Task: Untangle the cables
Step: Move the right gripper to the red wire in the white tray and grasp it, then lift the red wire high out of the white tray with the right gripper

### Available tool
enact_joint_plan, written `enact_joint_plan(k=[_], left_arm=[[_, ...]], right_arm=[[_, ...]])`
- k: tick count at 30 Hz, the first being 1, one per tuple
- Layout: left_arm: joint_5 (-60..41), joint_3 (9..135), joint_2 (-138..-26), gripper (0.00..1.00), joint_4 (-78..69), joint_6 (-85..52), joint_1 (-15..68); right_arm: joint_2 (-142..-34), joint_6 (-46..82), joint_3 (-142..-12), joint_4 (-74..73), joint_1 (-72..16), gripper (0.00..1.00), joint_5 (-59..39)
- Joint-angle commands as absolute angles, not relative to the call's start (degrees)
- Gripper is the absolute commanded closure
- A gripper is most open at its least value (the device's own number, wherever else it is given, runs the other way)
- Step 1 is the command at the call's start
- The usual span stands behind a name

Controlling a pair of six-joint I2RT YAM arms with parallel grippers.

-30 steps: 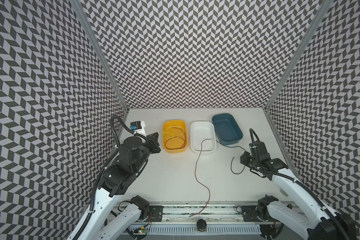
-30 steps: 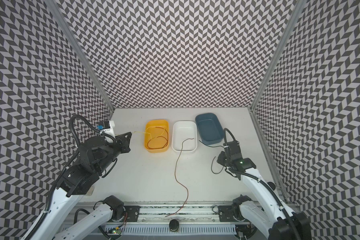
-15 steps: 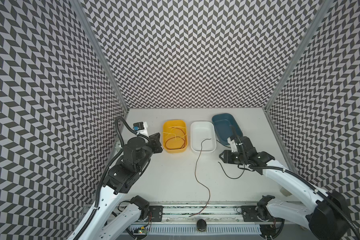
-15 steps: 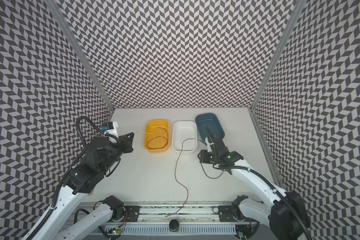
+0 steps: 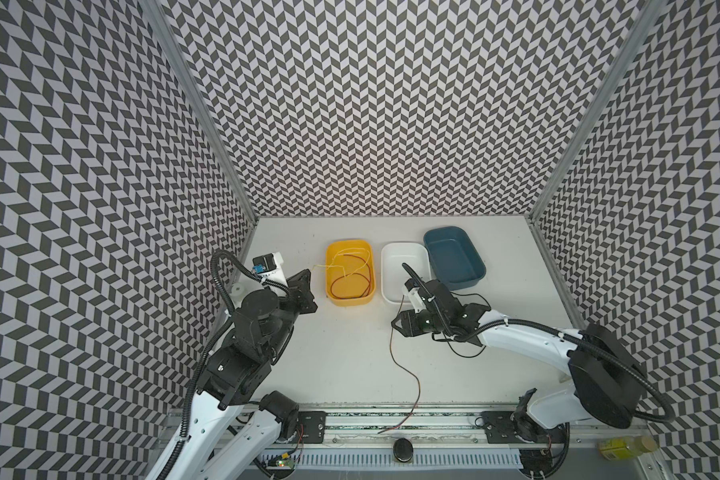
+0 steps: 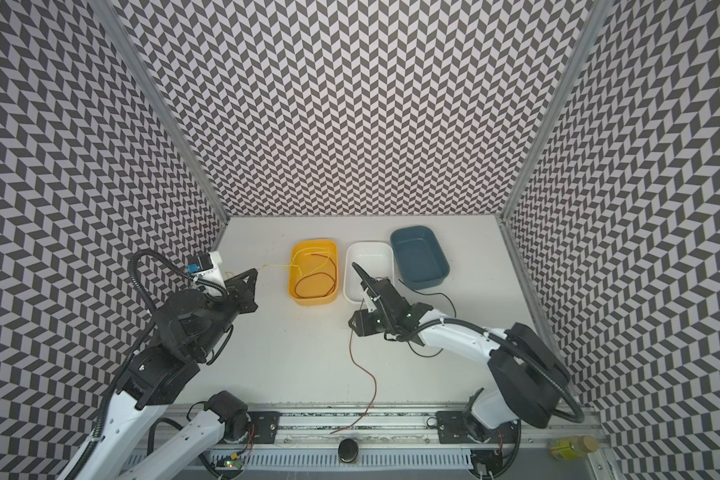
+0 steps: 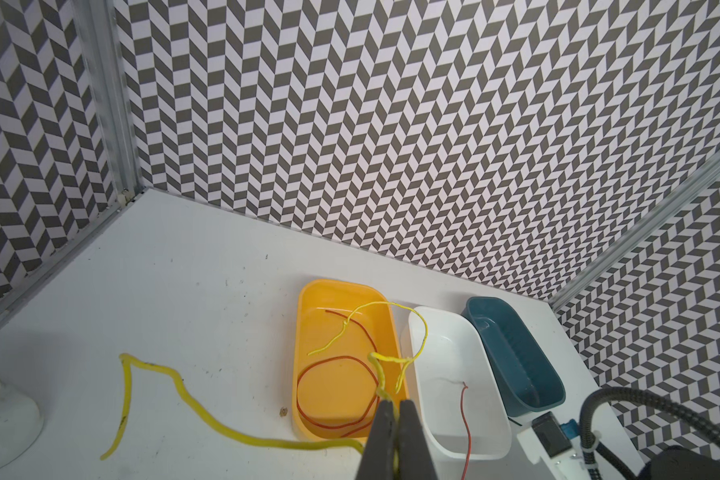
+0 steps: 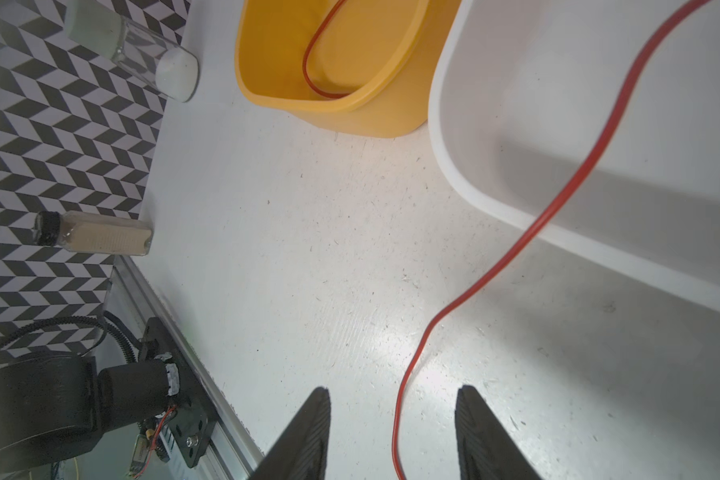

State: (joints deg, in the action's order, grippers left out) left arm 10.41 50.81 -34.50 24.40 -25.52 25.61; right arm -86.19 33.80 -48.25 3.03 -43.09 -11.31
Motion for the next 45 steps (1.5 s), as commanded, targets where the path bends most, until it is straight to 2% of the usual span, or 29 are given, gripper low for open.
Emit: enact_joint_plan(k=[1, 11, 13, 18, 21, 27, 31, 37, 45], left_arm=[[12.6, 50.4, -33.8, 1.00, 23.3, -24.0, 26.0], [12.9, 50.2, -33.2, 1.00, 23.6, -24.0, 26.0], [13.1, 50.1, -33.0, 1.00, 23.6, -23.8, 26.0], [13.3, 50.1, -33.0, 1.00, 23.6, -23.6, 26.0], [13.6, 50.1, -32.6, 1.00, 23.6, -23.4, 26.0], [17.2, 50.8, -31.8, 1.00, 25.0, -22.7, 26.7], [22.4, 53.9, -32.1, 1.00, 29.6, -22.1, 29.3], [28.0, 53.5, -29.2, 1.00, 35.9, -22.1, 30.2], [30.8, 50.5, -28.3, 1.00, 35.5, -21.2, 31.3]], right_arm=[[-88.1, 36.1, -48.3, -2.4, -43.0, 0.51, -5.0], [-96.8, 36.3, -53.4, -5.9, -43.0, 0.54, -6.9], [-97.2, 36.4, -53.8, -5.8, -43.0, 0.58, -6.0], [-93.4, 37.0, -53.7, -4.8, -43.2, 0.91, -7.0], [-88.4, 36.5, -52.5, -3.6, -44.2, 1.00, -6.3], [-76.5, 33.8, -53.3, 1.1, -45.2, 1.00, -3.3], [-73.3, 30.6, -58.2, 4.3, -45.2, 1.00, -2.5], [-73.9, 24.7, -71.7, 10.6, -45.2, 1.00, -1.3], [-80.2, 21.4, -92.2, 17.3, -45.5, 1.00, -2.6]])
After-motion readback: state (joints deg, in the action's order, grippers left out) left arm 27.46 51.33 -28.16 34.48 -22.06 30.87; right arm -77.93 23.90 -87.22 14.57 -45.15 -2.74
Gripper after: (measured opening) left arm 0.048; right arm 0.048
